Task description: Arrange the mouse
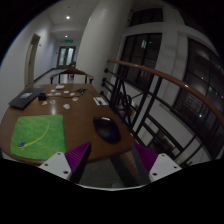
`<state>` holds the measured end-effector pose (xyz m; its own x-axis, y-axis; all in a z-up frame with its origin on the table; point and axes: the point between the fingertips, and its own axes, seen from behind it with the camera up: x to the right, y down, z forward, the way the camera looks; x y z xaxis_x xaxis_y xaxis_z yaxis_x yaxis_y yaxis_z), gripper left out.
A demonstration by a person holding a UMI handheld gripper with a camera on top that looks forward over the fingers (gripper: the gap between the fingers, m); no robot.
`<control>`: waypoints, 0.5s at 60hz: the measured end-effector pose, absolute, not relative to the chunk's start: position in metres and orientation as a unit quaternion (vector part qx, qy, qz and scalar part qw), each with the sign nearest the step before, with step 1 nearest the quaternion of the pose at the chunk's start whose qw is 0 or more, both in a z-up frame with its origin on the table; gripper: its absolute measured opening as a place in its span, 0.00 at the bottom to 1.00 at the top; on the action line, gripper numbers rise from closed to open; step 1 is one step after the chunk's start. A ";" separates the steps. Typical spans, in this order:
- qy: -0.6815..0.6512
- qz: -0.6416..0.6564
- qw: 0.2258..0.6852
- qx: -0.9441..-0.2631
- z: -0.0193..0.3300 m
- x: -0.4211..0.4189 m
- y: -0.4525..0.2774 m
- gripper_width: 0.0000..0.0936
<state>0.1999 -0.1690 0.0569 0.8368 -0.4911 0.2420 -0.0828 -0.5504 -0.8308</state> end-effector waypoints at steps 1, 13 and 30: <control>0.168 -0.229 0.447 -0.849 0.056 0.202 -0.164 0.89; 0.142 -0.183 0.462 -0.856 0.033 0.225 -0.115 0.89; 0.129 -0.179 0.447 -0.867 0.023 0.236 -0.088 0.84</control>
